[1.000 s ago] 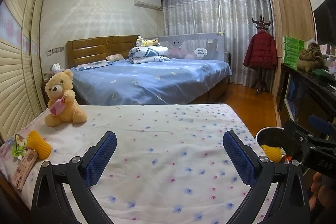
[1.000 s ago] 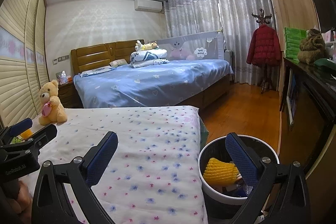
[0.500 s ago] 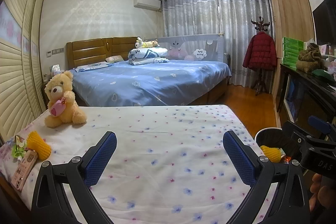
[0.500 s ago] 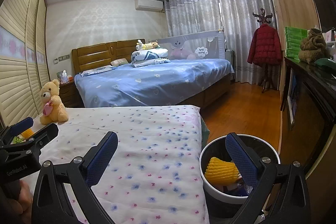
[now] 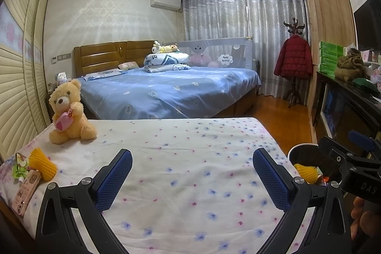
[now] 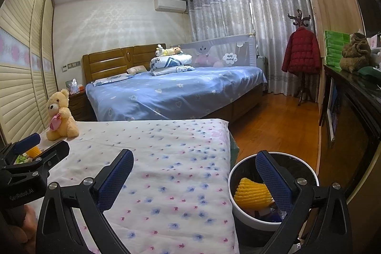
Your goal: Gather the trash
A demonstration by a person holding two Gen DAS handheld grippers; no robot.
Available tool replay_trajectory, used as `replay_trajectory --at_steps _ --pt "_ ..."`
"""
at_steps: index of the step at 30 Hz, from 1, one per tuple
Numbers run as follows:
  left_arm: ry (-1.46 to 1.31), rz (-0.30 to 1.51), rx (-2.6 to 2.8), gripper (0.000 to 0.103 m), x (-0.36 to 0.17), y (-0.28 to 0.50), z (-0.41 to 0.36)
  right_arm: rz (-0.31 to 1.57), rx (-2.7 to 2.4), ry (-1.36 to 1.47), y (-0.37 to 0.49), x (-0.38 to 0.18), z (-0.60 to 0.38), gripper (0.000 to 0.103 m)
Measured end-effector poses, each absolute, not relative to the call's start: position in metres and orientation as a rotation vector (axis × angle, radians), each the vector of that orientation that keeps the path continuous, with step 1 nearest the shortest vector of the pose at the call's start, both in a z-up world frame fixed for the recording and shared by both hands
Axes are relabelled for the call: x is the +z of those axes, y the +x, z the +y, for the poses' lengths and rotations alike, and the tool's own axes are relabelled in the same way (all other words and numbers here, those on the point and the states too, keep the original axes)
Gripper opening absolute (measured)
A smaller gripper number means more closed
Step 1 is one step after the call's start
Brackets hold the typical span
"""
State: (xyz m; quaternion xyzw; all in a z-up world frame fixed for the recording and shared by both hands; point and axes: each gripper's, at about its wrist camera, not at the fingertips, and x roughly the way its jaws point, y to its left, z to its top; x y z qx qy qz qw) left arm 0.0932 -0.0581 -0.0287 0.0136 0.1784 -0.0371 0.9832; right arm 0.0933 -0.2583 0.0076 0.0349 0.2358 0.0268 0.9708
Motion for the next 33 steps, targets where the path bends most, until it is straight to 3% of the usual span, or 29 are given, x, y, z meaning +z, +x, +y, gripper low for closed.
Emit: replay_trajectory --at_steps 33 --pt "0.03 0.357 -0.075 0.102 -0.0294 0.0935 -0.0563 0.482 0.06 0.065 0.0932 0.0072 -0.253 0.103"
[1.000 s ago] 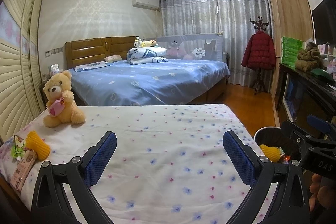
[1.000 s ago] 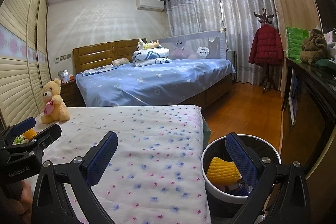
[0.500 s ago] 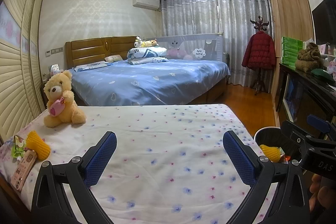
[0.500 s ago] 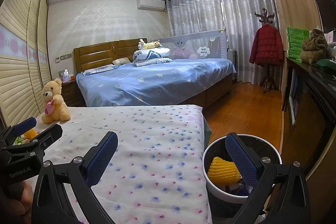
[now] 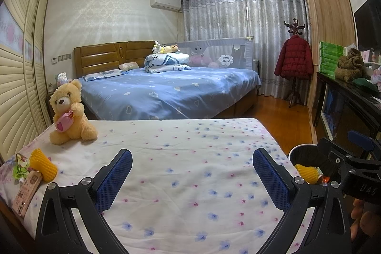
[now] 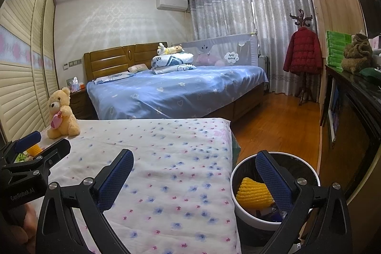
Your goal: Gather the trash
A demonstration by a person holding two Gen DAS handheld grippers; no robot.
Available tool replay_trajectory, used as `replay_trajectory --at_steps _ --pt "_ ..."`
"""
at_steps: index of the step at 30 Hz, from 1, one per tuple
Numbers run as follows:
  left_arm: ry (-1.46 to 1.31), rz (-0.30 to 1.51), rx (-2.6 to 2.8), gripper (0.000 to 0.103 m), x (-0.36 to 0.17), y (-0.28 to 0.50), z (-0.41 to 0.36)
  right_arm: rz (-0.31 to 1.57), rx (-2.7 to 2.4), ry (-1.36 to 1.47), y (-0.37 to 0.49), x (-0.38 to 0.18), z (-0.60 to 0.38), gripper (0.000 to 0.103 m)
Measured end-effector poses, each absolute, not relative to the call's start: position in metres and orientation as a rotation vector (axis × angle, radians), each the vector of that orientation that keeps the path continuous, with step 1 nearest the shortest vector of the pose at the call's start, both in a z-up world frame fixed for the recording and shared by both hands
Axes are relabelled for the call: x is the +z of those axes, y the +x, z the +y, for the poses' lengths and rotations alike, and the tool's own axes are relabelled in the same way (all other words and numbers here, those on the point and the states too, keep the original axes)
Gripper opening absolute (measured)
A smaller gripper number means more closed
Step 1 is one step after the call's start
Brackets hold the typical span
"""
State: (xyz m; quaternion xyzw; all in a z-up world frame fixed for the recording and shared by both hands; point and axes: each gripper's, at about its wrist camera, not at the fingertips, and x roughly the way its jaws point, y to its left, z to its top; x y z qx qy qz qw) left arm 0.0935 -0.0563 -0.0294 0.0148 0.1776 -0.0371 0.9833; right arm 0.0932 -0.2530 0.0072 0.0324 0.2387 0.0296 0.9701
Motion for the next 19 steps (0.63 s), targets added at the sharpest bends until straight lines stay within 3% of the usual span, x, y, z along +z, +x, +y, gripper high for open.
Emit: replay_trajectory --at_steps 19 --pt "0.014 0.391 -0.075 0.102 -0.034 0.104 -0.049 0.53 0.068 0.08 0.102 -0.005 -0.252 0.103"
